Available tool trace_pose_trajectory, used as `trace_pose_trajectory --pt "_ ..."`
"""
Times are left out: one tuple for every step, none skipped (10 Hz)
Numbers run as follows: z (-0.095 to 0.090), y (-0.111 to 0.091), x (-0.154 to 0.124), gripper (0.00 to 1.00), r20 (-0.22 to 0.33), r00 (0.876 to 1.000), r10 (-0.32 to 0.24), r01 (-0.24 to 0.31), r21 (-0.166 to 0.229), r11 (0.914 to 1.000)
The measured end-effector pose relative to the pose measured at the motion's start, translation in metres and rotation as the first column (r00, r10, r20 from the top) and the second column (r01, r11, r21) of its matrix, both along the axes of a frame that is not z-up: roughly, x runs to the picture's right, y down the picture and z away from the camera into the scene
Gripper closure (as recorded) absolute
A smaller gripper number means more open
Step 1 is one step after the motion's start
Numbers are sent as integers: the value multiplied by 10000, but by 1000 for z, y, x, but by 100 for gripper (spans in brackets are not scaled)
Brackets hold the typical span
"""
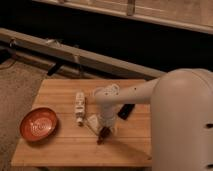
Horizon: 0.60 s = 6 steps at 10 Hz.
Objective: Place the pepper in the ceramic cup
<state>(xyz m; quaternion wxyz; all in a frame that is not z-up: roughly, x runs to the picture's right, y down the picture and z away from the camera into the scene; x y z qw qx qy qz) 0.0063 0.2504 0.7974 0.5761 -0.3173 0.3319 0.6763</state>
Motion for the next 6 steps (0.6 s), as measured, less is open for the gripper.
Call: trace_pose_trajectory --pt "1 1 2 35 -43 10000 18 -18 -39 10000" --pt "3 1 4 35 -82 10000 49 -49 -62 10000" --pt "4 0 6 35 -81 10000 57 -57 -68 10000" --pt "6 0 6 35 -103 9999 89 -90 -88 9999" --pt "8 -1 8 36 -134 9999 89 -90 -98 9999" --pt "10 -2 8 42 -150 9998 111 -112 -64 9999"
